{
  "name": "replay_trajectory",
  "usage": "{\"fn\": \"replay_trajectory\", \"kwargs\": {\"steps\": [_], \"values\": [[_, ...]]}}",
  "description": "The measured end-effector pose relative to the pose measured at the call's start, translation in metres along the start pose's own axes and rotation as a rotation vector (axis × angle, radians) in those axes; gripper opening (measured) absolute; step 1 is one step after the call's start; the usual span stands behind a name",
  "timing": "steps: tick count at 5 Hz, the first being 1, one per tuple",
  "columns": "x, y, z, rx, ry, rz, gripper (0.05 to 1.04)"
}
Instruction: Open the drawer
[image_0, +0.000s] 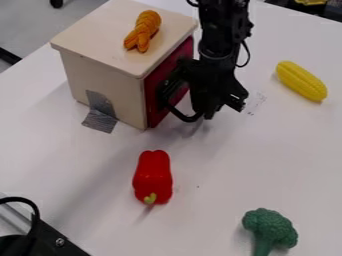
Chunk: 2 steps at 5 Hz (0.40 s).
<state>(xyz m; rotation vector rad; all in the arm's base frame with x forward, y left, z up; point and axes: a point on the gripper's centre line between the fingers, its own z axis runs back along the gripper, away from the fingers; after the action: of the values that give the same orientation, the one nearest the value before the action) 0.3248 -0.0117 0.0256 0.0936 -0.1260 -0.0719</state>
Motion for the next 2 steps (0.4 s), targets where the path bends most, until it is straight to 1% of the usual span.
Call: {"fn": "replay_trajectory", "kwargs": {"steps": [1,2], "values": [[0.0,-0.008,0.001,-0.022,0.023,0.014,0.119],[0.005,-0.033,0.002,-0.07,0.038,0.004,0.115]]}}
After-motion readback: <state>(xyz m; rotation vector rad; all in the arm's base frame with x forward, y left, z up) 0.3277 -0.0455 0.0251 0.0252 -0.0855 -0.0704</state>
